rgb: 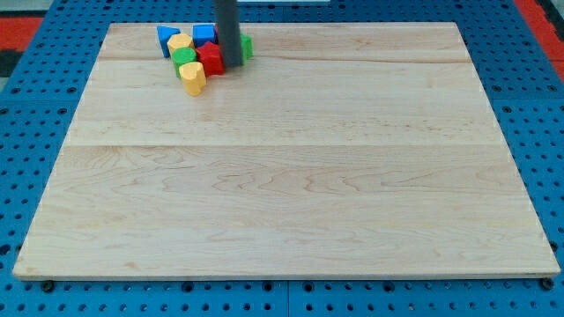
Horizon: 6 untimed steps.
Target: Place the green star into the red star
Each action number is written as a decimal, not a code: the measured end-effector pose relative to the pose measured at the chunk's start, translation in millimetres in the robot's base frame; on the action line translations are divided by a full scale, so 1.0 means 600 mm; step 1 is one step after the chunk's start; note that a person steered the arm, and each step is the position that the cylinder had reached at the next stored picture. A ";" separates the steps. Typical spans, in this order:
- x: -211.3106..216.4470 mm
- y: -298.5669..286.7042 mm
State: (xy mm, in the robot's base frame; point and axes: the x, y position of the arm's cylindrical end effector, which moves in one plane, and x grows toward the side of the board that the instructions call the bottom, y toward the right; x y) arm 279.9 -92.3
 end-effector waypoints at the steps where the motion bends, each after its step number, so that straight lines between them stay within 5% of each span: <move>1: 0.005 0.001; 2: 0.029 0.076; 4: 0.127 0.029; 6: 0.060 -0.026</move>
State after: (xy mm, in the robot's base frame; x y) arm 316.1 -108.0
